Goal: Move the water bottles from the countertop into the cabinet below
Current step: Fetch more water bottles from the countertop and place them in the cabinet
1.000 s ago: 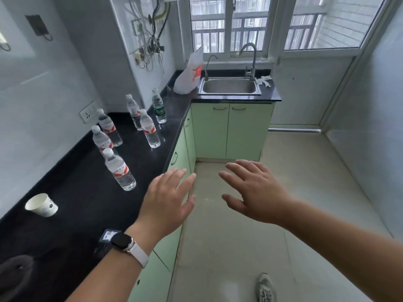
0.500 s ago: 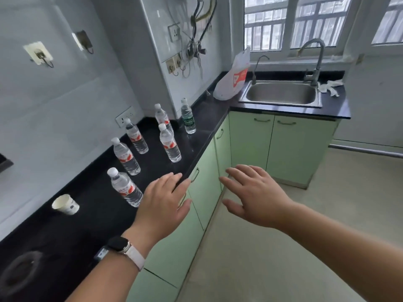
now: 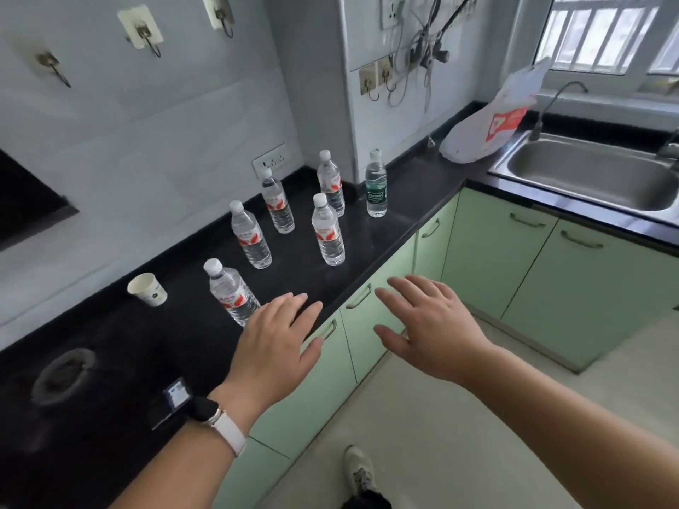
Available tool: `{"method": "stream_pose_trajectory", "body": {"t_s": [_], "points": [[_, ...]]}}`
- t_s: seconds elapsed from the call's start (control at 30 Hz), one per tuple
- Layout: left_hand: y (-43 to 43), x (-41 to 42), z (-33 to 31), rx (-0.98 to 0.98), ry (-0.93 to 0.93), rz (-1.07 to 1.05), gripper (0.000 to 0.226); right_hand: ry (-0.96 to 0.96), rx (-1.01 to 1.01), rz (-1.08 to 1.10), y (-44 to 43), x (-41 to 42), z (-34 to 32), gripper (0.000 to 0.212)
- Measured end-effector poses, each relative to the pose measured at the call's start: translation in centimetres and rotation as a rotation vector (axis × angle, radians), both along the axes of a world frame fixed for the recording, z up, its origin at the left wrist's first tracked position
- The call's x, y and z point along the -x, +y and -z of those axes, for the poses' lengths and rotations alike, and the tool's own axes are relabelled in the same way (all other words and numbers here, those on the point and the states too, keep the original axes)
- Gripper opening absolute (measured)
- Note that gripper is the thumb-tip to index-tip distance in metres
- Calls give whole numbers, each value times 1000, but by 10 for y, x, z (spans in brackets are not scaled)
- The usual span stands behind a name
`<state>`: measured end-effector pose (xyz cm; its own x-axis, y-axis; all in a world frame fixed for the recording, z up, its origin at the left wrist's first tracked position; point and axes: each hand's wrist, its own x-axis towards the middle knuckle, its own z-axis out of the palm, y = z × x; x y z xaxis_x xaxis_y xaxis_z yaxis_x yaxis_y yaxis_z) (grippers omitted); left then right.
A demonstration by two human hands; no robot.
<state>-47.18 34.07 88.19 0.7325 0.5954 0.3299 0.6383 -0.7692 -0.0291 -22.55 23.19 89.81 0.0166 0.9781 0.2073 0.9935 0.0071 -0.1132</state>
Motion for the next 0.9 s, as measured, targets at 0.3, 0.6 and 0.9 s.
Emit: {"method": "stream_pose_trajectory", "body": {"t_s": [0.3,0.6,0.9], "points": [[75,14,61,339,-213,-362,55,35,125,28,104,-17,31,64],[124,48,117,691,-568,-886,25,281,256,147,203,-12,59,68],[151,48,124,777,-909,-1005,51,608,280,269,274,-27,78,83]]}}
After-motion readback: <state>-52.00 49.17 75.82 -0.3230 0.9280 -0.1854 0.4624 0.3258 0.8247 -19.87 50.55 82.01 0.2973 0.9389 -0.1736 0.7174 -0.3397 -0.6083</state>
